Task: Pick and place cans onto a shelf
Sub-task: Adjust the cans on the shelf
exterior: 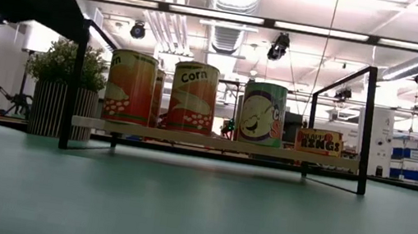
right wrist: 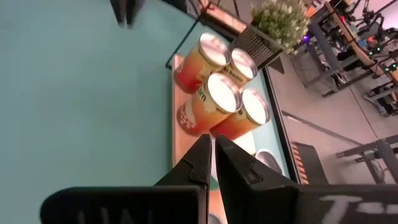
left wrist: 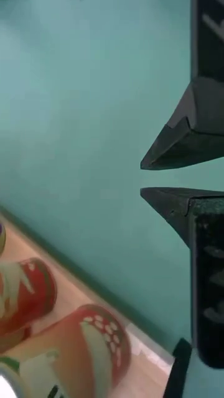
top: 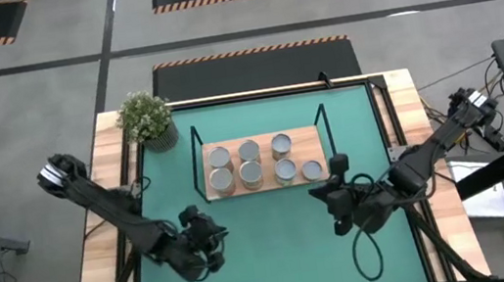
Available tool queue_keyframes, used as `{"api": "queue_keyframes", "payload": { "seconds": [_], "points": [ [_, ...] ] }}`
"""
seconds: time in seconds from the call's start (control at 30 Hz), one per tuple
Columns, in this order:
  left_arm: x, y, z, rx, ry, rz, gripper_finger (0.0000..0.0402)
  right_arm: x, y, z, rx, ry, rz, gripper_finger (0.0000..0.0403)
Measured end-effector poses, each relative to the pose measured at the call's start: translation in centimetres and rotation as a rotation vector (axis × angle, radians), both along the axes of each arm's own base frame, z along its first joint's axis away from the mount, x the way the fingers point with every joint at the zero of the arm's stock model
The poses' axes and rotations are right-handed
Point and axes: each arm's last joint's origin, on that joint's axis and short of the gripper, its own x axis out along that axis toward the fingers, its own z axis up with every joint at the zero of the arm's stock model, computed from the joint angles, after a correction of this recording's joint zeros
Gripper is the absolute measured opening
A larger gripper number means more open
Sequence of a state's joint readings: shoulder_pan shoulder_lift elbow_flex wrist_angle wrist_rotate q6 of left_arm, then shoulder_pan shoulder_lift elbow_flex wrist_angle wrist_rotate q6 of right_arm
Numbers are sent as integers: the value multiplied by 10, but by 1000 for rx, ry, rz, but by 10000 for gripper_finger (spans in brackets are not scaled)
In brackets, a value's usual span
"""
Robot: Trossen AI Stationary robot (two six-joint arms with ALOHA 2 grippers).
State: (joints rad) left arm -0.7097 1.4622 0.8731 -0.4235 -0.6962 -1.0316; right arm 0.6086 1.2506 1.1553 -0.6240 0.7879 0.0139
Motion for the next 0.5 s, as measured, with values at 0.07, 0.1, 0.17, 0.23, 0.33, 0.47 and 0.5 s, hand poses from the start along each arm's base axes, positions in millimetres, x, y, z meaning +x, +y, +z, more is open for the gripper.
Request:
{"api": "queue_keyframes", "payload": {
  "seconds": [0.07,0.1,0.17,0.23,0.33,0.47,0.5],
  "points": [
    [7,1,-5,26,13,24,38,-1,-1,4,11,-21,4,12],
    [11,1,-7,36,20,27,38,-3,-2,6,12,-25,5,12],
    [16,1,-9,63,39,24,39,-5,-3,7,15,-29,5,12],
    [23,2,-6,89,53,17,39,-8,-5,6,13,-27,6,12],
    [26,7,2,143,137,13,39,-12,-8,3,5,-21,9,12],
    [24,16,16,233,236,32,39,-21,-15,2,3,-27,14,12],
    [25,18,19,258,244,39,39,-24,-16,3,5,-29,14,12]
  ]
}}
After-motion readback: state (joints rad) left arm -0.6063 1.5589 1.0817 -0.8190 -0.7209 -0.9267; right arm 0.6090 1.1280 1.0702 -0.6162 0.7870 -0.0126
